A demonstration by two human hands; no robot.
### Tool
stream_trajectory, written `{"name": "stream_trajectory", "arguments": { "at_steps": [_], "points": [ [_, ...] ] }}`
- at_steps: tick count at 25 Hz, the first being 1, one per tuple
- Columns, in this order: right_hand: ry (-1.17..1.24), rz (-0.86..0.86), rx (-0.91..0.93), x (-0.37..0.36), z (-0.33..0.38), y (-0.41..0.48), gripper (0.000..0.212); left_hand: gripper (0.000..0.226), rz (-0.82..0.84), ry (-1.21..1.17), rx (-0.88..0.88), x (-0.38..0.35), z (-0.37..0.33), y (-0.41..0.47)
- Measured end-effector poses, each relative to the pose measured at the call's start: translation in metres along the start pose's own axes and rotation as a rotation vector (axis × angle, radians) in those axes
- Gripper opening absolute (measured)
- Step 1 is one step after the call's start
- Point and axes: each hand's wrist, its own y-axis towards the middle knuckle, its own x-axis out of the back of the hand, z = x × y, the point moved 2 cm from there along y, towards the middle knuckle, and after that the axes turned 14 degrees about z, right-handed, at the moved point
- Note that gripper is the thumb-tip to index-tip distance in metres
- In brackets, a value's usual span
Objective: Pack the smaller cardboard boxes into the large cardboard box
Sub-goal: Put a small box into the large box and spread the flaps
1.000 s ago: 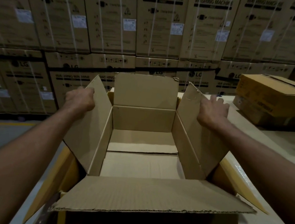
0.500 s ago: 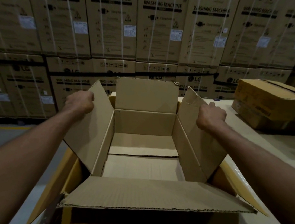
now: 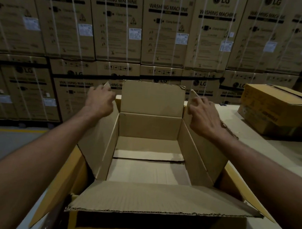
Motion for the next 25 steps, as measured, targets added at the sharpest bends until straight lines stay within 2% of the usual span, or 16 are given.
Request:
{"name": "stream_trajectory", "arguments": {
  "at_steps": [3, 7, 10, 12, 16, 19, 23, 25],
  "points": [
    [0.07, -0.007, 0.094, 0.002, 0.017, 0.0, 0.021, 0.024, -0.013, -0.035, -0.043, 0.008, -0.027, -0.003],
    [0.073, 0.094, 0.137, -0.006, 0.032, 0.0, 0.008, 0.029, 0.043, -0.057, -0.09, 0.008, -0.05, -0.012],
    [0.082, 0.16, 0.116, -0.013, 0.038, 0.0, 0.01, 0.031, 0.086, -0.102, -0.105, 0.004, -0.06, -0.019],
    [0.054, 0.227, 0.038, -0.017, 0.039, 0.0, 0.017, 0.033, 0.107, -0.099, -0.1, 0.0, -0.062, -0.02],
    [-0.129, 0.33, -0.231, -0.03, 0.015, -0.001, 0.032, 0.034, 0.171, -0.034, -0.041, -0.012, -0.054, -0.018],
    [-0.237, 0.356, -0.346, -0.045, -0.011, -0.005, 0.033, 0.034, 0.196, -0.064, -0.043, -0.014, -0.054, -0.017],
    [-0.165, 0.255, -0.389, -0.047, -0.019, -0.007, 0.04, 0.038, 0.194, -0.196, -0.119, -0.007, -0.082, -0.013],
    [-0.057, 0.183, -0.421, -0.035, -0.025, -0.003, 0.036, 0.038, 0.198, -0.236, -0.178, -0.006, -0.1, -0.01]
  ]
}}
